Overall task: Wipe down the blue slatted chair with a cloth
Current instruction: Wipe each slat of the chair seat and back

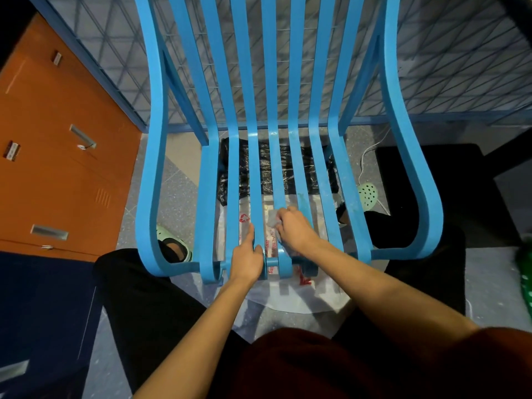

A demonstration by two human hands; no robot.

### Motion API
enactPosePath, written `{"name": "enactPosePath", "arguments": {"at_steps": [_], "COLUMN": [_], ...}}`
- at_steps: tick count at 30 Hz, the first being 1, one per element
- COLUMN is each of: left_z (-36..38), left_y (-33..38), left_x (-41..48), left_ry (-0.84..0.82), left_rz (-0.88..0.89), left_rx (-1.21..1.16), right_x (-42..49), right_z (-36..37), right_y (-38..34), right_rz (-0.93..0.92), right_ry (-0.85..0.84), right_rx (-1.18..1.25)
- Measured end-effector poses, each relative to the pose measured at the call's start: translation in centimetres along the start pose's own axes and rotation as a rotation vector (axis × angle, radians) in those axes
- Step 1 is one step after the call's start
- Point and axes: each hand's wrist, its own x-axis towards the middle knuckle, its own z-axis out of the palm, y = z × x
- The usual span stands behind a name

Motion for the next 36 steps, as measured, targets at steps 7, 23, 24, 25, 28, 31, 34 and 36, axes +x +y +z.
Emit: {"name": "enactPosePath", "arguments": {"at_steps": [7, 23, 24, 25, 28, 31, 34, 36], "left_z": [-0.6, -0.6, -0.7, -0.9, -1.1, -1.4, -1.6, -1.8], "left_y": [0.0, 0.6, 0.7, 0.8, 0.9, 0.7, 0.6, 0.6], "left_x": [-0.3, -0.2, -0.1, 0.1, 0.9, 2.0, 3.1, 4.2], "left_ry": [-0.008, 0.001, -0.003, -0.011, -0.019, -0.031, -0.053, -0.043], "left_rz": [0.055, 0.253, 0.274, 0.290, 0.305, 0.301, 0.318, 0.404], "left_rx": [0.011, 0.216, 0.223, 0.232, 0.274, 0.342, 0.461, 0.604], "right_x": [-2.3, -7.3, -7.2, -7.1, -6.3, -4.7, -3.0, -2.1], "right_z": [0.7, 1.9, 2.0, 2.0, 1.7, 1.1, 0.7, 0.5], "right_y": [0.0, 0.1, 0.0, -0.1, 0.1, 0.1, -0.1, -0.1], "right_rz": [-0.049, -0.030, -0.043, -0.052, -0.070, -0.042, -0.007, 0.001], "right_ry": [-0.017, -0.048, -0.040, -0.040, -0.073, -0.112, -0.121, -0.132], "right_rx": [-0.037, 0.097, 0.088, 0.069, 0.015, 0.008, -0.015, -0.029]}}
